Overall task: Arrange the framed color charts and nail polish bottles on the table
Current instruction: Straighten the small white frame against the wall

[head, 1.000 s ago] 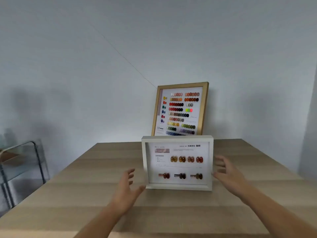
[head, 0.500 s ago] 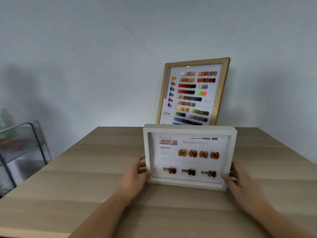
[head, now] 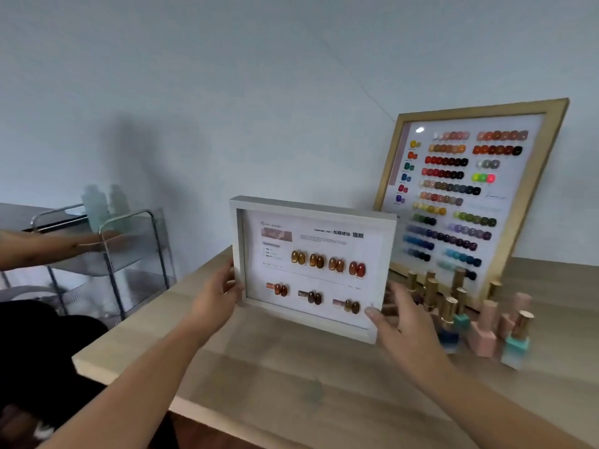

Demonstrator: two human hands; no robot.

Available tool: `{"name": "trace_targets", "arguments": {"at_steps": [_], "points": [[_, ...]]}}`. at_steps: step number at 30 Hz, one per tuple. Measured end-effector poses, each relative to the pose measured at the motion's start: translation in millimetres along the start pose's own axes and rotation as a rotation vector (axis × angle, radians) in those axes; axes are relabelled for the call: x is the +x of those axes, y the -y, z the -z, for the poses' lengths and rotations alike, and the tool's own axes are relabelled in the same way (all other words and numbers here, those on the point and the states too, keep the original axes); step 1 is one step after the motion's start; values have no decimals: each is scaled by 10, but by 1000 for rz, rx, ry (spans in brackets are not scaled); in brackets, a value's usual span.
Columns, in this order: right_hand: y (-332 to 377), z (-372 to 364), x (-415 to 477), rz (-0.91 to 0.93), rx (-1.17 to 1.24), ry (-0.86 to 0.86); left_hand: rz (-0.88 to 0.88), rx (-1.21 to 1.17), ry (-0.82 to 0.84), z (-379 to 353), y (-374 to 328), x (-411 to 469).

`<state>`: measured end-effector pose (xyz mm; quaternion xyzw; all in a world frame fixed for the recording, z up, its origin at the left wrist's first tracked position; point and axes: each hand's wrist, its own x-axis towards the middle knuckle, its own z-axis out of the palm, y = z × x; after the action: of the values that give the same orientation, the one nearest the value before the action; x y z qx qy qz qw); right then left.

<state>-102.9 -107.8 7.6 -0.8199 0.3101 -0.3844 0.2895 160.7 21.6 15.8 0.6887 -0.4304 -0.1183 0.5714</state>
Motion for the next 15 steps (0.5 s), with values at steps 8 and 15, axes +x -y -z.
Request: {"name": "trace_targets", "arguments": {"at_steps": [8,15], "points": [[48,-889,769,-33,165,-5,149,241,-182,391,390,772],[-178,-1367,1342,-91,229,-30,219,237,-191,384,737,1310]]}}
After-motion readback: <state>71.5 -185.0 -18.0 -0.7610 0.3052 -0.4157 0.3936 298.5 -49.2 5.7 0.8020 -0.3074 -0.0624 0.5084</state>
